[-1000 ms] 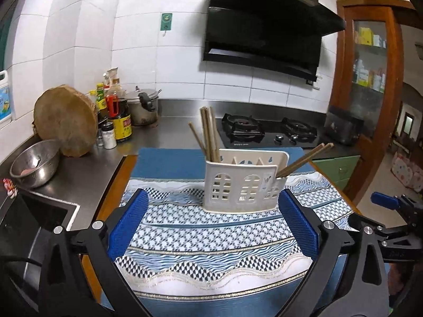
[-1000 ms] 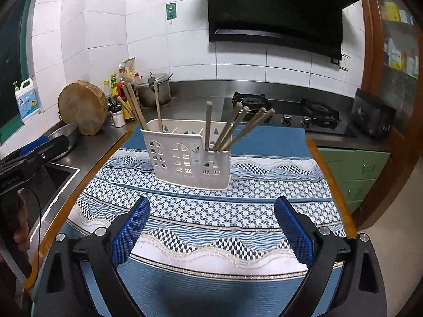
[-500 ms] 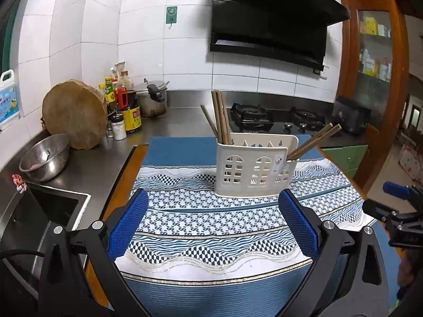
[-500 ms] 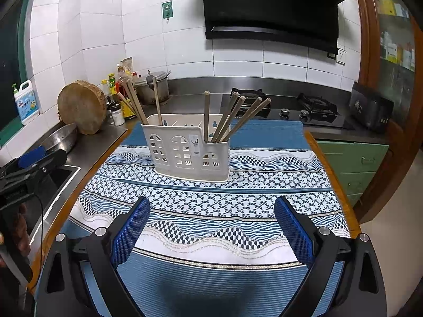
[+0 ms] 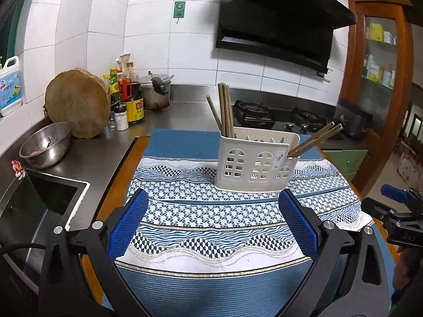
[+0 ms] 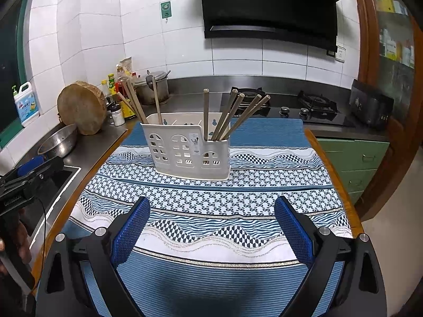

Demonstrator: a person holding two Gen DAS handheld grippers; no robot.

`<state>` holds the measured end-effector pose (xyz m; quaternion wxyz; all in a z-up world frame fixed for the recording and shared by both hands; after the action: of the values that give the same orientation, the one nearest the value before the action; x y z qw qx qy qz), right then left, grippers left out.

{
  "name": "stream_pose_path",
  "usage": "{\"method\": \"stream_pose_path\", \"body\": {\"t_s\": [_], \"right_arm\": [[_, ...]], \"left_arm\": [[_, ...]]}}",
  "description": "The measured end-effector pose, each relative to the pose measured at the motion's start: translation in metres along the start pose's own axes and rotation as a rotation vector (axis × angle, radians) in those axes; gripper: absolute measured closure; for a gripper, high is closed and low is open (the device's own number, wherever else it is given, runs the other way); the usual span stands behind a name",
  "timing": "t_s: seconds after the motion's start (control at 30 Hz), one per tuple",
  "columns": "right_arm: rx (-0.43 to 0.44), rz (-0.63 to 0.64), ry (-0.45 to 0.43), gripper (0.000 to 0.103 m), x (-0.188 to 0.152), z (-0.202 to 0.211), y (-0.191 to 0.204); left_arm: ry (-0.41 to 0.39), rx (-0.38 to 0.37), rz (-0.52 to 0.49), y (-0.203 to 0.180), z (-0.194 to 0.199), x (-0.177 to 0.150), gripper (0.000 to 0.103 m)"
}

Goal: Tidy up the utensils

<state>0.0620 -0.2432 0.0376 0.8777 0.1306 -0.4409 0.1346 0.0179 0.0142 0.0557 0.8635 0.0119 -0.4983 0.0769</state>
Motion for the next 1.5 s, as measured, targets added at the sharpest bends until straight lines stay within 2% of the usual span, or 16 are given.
{"method": "stream_pose_path", "body": {"t_s": [0.53, 1.5], "right_arm": [[0.000, -0.007, 0.007, 0.011, 0.0001, -0.0038, -0.0047], [0.003, -0.005, 0.021, 0.011, -0.0055, -0.0081, -0.0055]], "left_arm": [[0.009, 0.004, -0.037, -0.0050, -0.0025, -0.0029, 0.005], [0.040, -0.022, -0.022, -0.0091, -0.0058, -0.0074, 0.005]]}}
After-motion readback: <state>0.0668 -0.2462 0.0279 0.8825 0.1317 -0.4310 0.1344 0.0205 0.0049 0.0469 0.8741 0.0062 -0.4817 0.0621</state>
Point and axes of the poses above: each gripper's, at about its wrist camera, not at the fingertips, and z roughly against the way its jaws point, y to its left, x to its top, the point moved 1 cm from there along -z, roughly the way its jaws point, and after that the axes turned 2 degrees about x, right-handed, at the moved point
